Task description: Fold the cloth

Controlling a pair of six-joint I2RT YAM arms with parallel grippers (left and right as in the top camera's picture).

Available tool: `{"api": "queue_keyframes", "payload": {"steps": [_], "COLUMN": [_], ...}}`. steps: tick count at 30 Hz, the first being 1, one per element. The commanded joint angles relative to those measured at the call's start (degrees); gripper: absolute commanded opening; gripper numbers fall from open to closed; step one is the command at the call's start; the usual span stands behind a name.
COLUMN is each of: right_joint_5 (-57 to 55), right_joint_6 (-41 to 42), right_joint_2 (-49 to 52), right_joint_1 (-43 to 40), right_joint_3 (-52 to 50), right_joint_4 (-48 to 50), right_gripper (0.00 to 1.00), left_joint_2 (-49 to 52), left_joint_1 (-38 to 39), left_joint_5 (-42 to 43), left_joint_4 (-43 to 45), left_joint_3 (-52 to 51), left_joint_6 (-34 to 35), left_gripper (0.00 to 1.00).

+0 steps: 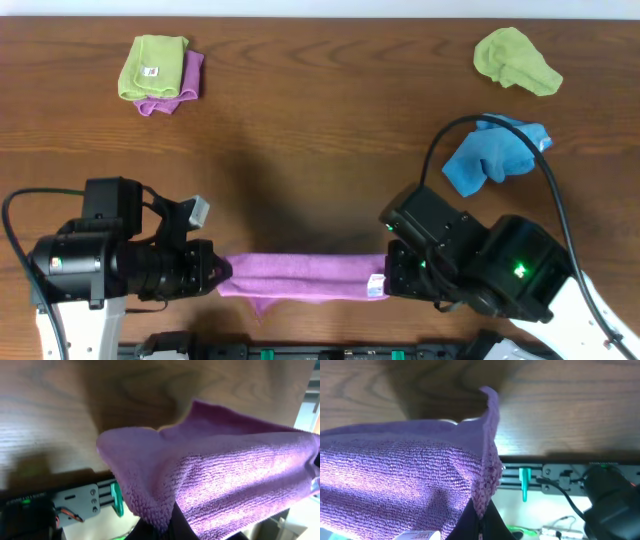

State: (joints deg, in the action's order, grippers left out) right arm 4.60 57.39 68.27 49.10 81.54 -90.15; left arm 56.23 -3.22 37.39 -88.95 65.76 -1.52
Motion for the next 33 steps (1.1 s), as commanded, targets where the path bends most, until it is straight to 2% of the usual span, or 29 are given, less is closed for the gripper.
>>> {"api": "queue_keyframes", "payload": {"steps": [1, 9, 16, 18, 24, 33], "right_joint_5": [-7.8, -12.3, -21.7, -24.4, -25.7, -27.1], "right_joint_6": [1.3, 1.3, 1.1, -1.3, -12.5, -27.6], "right_joint_2": [1.1, 9.9, 12.1, 13.2, 22.5, 38.6], "right_joint_1": [0.0, 0.0, -2.4, -3.7, -9.7, -17.0], "right_joint_3": [-0.1, -0.1, -0.1, -0.3, -0.3, -0.3], "right_joint_4": [-0.8, 2.3, 10.4, 14.3, 30.8, 61.3], "right_gripper": [0.01, 0.01, 0.01, 0.01, 0.01, 0.02], "left_joint_2": [0.9, 7.0, 12.4, 14.7, 23.5, 39.0], "left_joint_1": [-0.9, -0.9, -0.9, -0.9, -0.9, -0.9], "left_joint_5": [-7.4, -8.0, -9.7, -9.7, -10.8, -11.0], "left_joint_4": [2.8, 9.7, 21.2, 25.0, 37.8, 64.8], "left_joint_3": [1.1, 1.0, 1.0, 1.1, 1.0, 1.1], "left_joint_6": [2.0, 2.9, 4.4, 4.7, 5.9, 11.1], "left_gripper": [0.06, 0.06, 0.06, 0.06, 0.06, 0.06]}}
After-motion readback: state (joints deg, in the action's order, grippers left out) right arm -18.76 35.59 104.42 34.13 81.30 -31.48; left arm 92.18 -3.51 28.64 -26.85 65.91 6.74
